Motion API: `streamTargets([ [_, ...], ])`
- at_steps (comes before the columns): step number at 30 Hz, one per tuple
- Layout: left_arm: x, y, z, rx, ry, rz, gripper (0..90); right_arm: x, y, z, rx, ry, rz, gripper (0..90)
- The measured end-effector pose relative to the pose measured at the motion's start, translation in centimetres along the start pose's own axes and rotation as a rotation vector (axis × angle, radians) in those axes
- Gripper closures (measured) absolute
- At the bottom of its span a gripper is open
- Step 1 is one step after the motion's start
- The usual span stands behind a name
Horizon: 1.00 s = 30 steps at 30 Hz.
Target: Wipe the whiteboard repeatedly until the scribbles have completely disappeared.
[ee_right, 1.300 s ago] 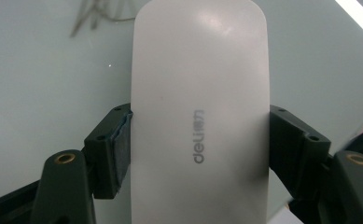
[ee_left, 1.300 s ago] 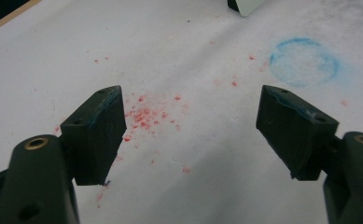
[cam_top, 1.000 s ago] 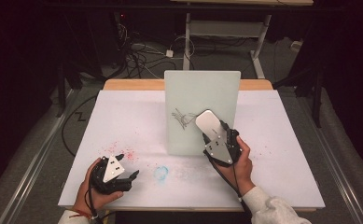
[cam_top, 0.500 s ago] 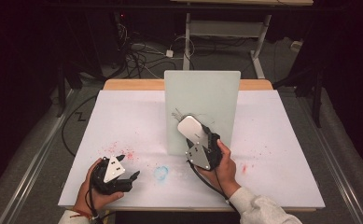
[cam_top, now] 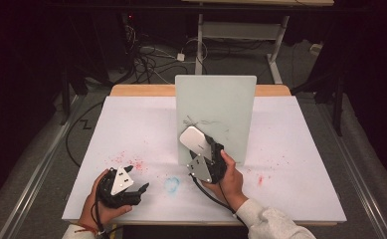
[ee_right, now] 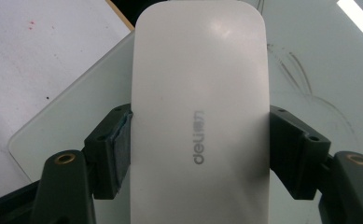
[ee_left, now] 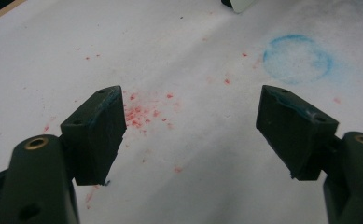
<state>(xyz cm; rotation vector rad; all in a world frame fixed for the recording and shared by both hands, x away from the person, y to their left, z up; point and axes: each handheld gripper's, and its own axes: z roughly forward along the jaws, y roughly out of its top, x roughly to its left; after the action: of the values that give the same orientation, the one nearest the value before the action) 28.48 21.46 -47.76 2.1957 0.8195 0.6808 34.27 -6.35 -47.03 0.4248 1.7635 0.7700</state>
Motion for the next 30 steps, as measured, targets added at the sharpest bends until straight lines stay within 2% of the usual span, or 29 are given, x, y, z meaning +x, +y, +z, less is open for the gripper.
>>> streamTargets([
  [5,0.0,0.0,0.0,0.001,0.000,0.000,23.1,-0.2,0.7,0.3,-0.009,-0.002,0.002,30.9],
  [9,0.0,0.0,0.0,0.002,0.000,0.003,23.1,-0.7,1.8,0.7,-0.019,-0.015,0.031,30.9],
  [16,0.0,-0.1,-0.1,-0.002,0.000,0.000,23.1,-1.4,3.5,1.3,-0.029,-0.032,0.047,30.9],
  [24,0.0,-0.1,-0.3,-0.001,0.004,0.003,23.1,-0.7,2.6,1.0,-0.022,-0.035,0.042,30.9],
  [30,0.0,-0.1,-0.3,0.004,0.009,0.005,23.1,-0.5,0.9,0.3,-0.005,-0.009,-0.013,30.9],
])
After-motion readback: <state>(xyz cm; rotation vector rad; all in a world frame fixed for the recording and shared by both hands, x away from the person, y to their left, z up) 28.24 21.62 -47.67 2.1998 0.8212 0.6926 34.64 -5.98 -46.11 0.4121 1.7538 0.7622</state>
